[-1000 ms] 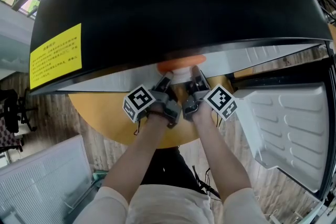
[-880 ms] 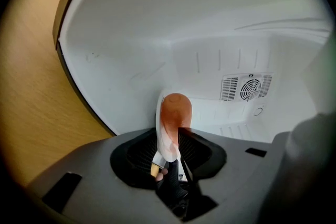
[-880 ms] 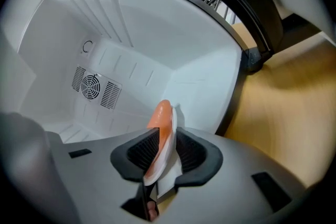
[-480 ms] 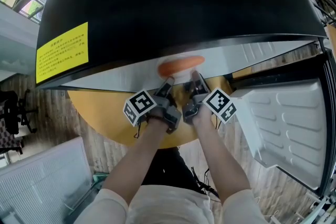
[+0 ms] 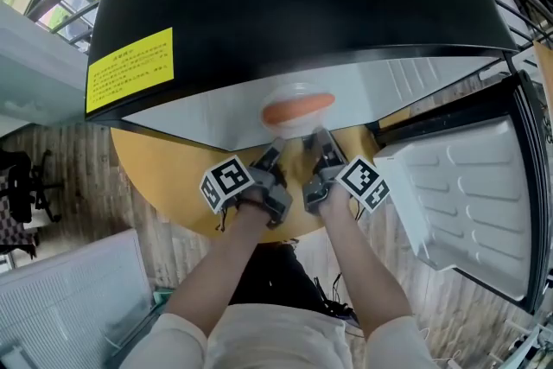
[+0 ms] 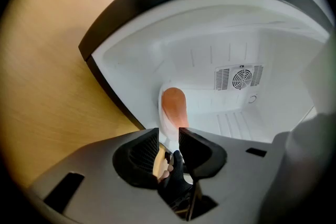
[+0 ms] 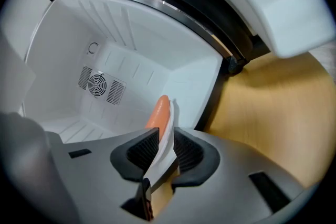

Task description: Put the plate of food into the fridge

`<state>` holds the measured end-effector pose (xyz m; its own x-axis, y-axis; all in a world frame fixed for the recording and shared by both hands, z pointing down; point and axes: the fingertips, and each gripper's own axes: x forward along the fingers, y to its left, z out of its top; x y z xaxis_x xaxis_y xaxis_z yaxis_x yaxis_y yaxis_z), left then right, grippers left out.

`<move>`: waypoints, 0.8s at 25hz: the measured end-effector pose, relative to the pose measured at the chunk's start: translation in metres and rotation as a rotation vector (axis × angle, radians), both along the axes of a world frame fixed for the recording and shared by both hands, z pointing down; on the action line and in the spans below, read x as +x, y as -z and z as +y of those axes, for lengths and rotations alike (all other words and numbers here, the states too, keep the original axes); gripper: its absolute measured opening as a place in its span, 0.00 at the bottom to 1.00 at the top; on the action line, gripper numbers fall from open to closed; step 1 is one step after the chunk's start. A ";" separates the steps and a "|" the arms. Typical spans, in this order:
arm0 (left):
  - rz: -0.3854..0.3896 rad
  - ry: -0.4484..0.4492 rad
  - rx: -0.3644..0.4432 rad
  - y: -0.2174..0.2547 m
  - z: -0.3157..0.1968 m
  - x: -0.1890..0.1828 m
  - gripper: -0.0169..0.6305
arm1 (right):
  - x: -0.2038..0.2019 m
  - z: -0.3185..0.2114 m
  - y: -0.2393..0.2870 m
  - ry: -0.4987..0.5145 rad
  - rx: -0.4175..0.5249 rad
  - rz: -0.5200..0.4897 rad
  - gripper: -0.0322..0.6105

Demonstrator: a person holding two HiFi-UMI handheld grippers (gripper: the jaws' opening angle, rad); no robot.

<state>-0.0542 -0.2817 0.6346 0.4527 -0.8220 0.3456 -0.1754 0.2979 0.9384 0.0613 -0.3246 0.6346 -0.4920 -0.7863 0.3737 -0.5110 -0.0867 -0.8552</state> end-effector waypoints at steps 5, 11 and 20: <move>-0.057 -0.045 0.040 0.017 0.016 -0.001 0.17 | 0.000 0.016 0.020 0.027 0.049 0.030 0.15; -0.077 -0.105 0.092 0.043 0.040 0.004 0.08 | -0.001 0.042 0.051 0.071 0.107 0.053 0.10; -0.307 -0.306 0.252 0.101 0.090 0.011 0.06 | -0.008 0.108 0.097 0.177 0.190 0.158 0.09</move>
